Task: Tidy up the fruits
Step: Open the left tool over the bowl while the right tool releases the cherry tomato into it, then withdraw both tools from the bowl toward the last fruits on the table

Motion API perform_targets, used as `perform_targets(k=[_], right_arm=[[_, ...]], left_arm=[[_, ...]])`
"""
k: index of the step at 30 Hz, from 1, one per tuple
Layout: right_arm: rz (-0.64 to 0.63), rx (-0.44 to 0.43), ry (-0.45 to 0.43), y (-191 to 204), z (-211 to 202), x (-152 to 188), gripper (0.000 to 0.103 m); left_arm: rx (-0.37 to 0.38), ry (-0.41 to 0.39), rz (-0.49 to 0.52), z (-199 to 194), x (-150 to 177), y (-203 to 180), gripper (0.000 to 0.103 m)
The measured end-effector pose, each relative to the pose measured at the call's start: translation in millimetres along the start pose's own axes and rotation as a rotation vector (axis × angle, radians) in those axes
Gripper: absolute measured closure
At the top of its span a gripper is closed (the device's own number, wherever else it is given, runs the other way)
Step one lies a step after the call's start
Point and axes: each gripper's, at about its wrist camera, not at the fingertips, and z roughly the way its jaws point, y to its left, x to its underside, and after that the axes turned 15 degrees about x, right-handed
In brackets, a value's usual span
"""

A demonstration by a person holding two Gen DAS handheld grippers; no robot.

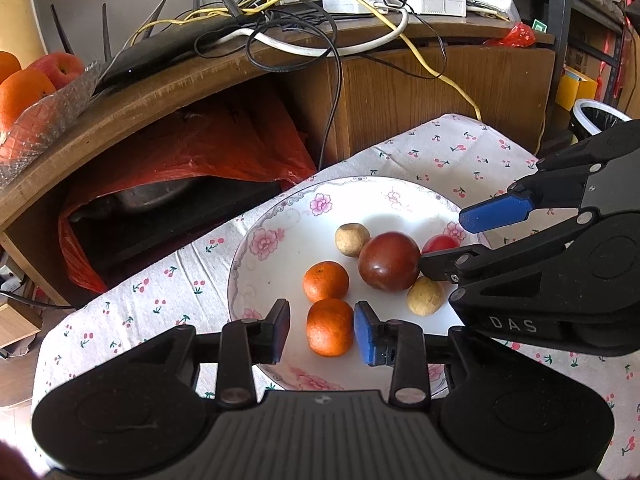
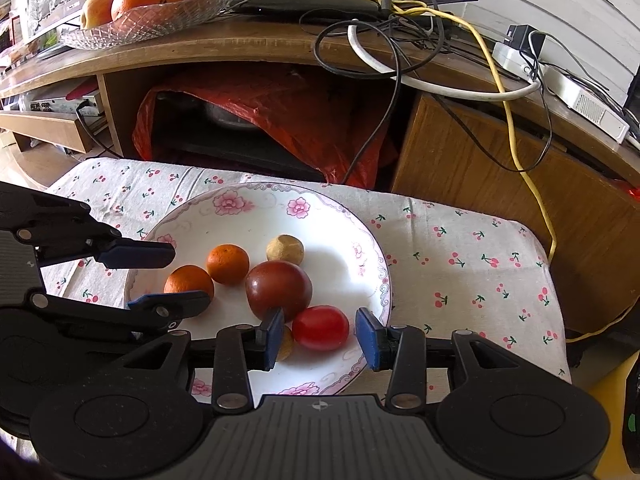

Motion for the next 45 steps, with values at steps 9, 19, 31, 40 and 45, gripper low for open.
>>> perform_targets(k=[9,19,31,40,45], right_arm=[[0.014,0.004,-0.010,-1.7,-3.3,1.1,0.067],[0.021,0.009,-0.033,-1.4,-11.3,1.9,0.067],[0.027,0.004,-0.056,0.3,-25.2,1.2,0.067],[0.025,0.005,-0.069,2.8,-36.8,4.5,0.067],[0.024,0.003,-0.066,3.7,-39.9,6.1,0.067]], left_arm=[[-0.006,-0.015,-0.001,-6.6,0.5,-0.4,0.059],[-0.005,-0.040,-0.002,-17.6,0.6,-1.2,0.058],[-0.002,-0.063,-0.009,-31.5,1.5,-0.9,0.058],[0.004,-0.073,-0.011,-40.5,4.6,-1.1,0.058],[0.010,-0.068,-0.012,-44.2,8.3,-0.4,0.058]])
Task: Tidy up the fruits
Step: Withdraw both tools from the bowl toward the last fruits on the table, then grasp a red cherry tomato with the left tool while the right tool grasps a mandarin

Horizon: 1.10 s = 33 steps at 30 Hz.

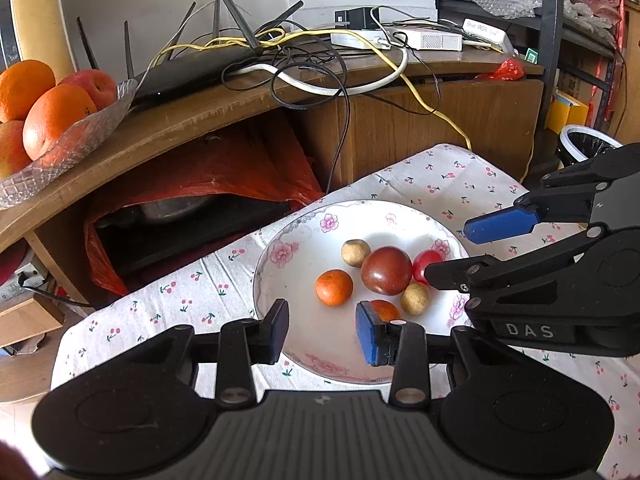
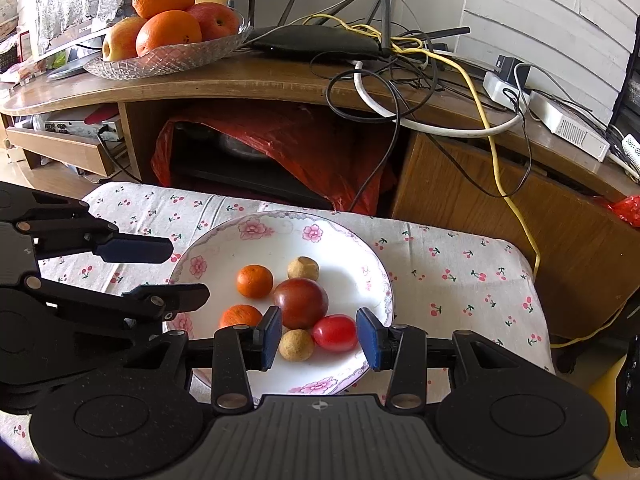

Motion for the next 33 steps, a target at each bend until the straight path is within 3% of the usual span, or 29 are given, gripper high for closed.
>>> perform_targets(k=[7,14,23,33], right_arm=[[-0.004,-0.007,0.004,1.5,-7.6,4.5,0.067],[-0.043,-0.068,0.024,9.0,-20.9,17.6,0.064],[-0.111,-0.113,0.067,27.4,-24.1,35.8,0.063],[-0.120,-0.157,0.092,42.3,-15.8,37.5,0.063]], left_arm=[[0.025,0.018,-0.009,-13.5,13.1,2.8,0.057],[0.124,0.098,0.028,-32.0,43.0,2.9,0.053],[0.131,0.192,0.050,-18.8,69.1,-3.2,0.053],[0.153,0.198,0.007,-12.0,80.5,8.1,0.061]])
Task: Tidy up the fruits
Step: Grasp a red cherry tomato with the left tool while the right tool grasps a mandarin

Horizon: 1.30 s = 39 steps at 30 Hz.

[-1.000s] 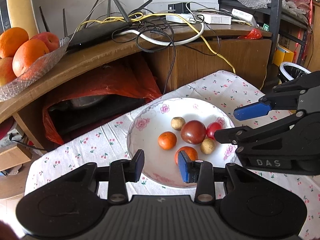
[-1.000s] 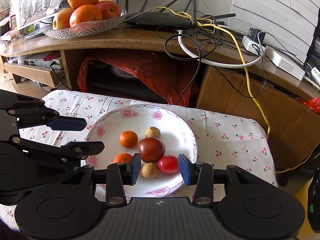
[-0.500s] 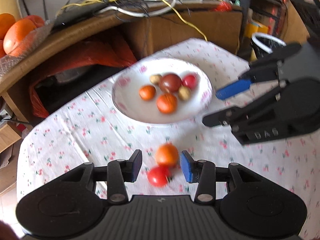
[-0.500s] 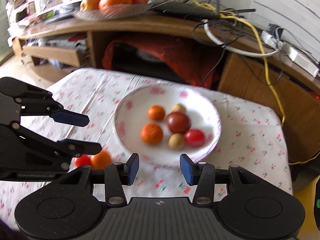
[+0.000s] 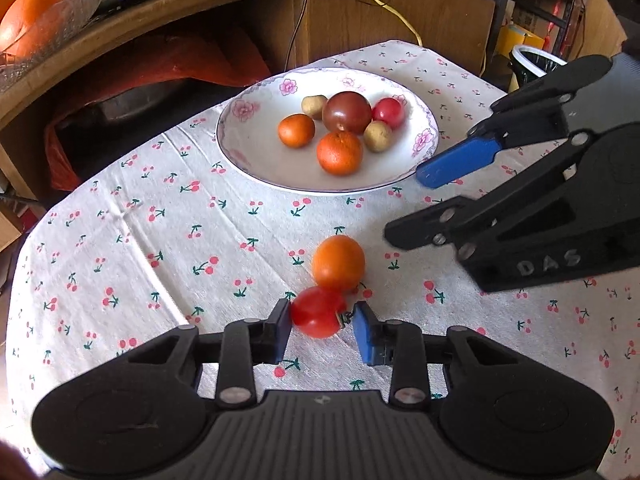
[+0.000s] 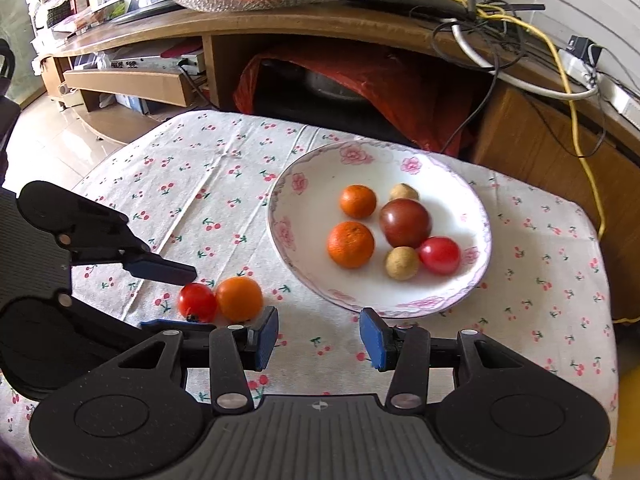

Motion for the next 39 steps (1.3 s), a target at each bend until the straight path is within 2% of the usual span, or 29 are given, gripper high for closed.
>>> perform_targets(k=[11,16,23,25,27,28,34,39], right_arm=[[-0.007,-0.060,0.021,20.2,10.6,-5.0,0.063],[0.033,-0.111,0.024,28.2,17.7,-12.9,0.063],[0.016,-0.131,0.054,47.7,27.1,-24.7,0.063],[0.020,-0.140,0.066,51.9,31.0,-27.6,0.065],[0.014,-0.148,0.087,56.6,35.5,-29.9,0.077],[0.013,-0.151,0.102,58.8,38.6,-30.5,0.078],[0.024,-0.149,0.100,55.5,36.8,-31.6,0.079],[0.017,-0.128,0.104,39.2,23.2,-19.3,0.079]], left_arm=[[0.006,0.000,-0.001,-12.4,9.4,10.2,0.064],[-0.001,-0.002,-0.011,-15.8,12.6,16.2,0.064],[0.001,-0.004,-0.022,-18.3,15.5,21.7,0.064],[0.004,-0.006,-0.027,-18.9,15.9,22.8,0.064],[0.002,-0.007,-0.028,-18.7,15.7,22.8,0.064],[0.001,-0.007,-0.027,-18.4,15.1,22.4,0.064],[0.006,-0.006,-0.029,-17.4,13.8,21.5,0.064],[0.029,0.001,-0.005,-15.7,11.7,12.1,0.064]])
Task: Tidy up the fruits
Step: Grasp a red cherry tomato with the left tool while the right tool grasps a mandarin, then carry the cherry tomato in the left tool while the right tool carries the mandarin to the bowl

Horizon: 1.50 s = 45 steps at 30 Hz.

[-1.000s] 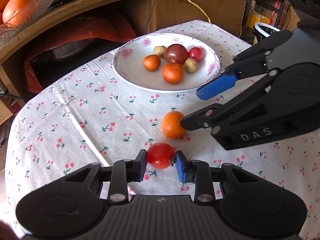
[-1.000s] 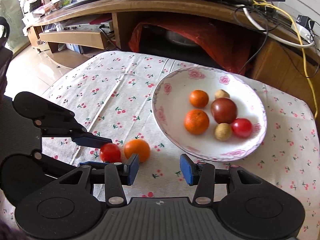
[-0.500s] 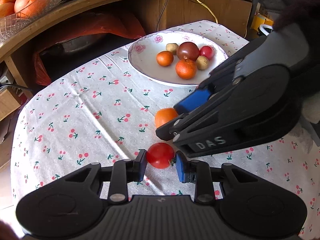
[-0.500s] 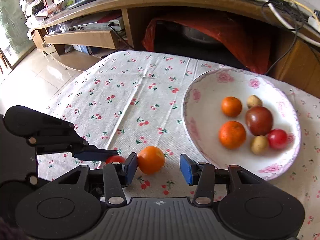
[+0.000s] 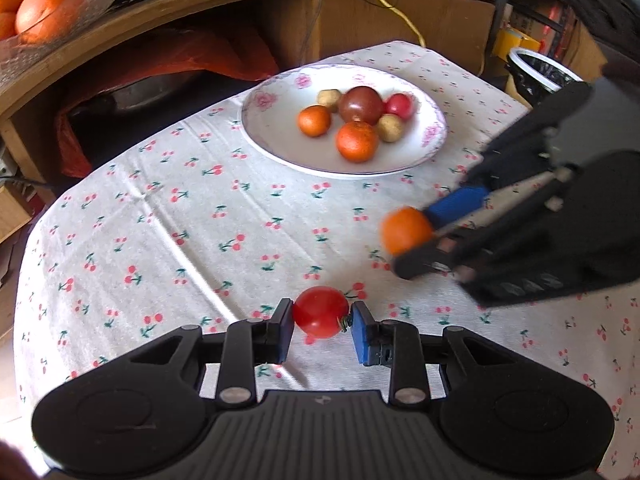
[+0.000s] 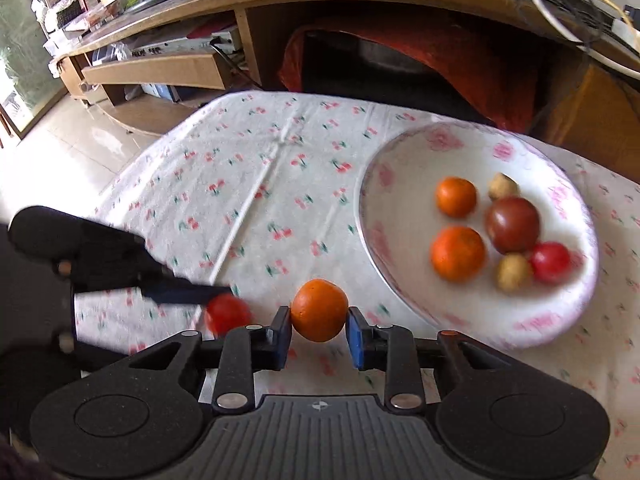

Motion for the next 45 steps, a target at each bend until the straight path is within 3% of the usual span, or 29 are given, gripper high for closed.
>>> perform_targets(k=[8,15,27,45], right_arm=[[-0.070,0.059,0.074,-16.0,-29.0,46.8,0.079],[-0.061,0.087,0.090,-25.6,-41.5,66.2,0.079],[-0.076,0.086,0.114,-26.0,-37.3,75.4,0.078],[-0.051,0.053,0.078,-33.9,-33.6,70.8,0.078]], left_arm=[[0.036,0.022,0.058,6.4,-4.0,-24.3,0.064],[0.076,0.060,0.137,17.5,-8.8,-56.4,0.064],[0.076,0.094,0.164,26.0,-11.6,-67.0,0.064],[0.064,0.085,0.131,27.2,-12.0,-66.4,0.064]])
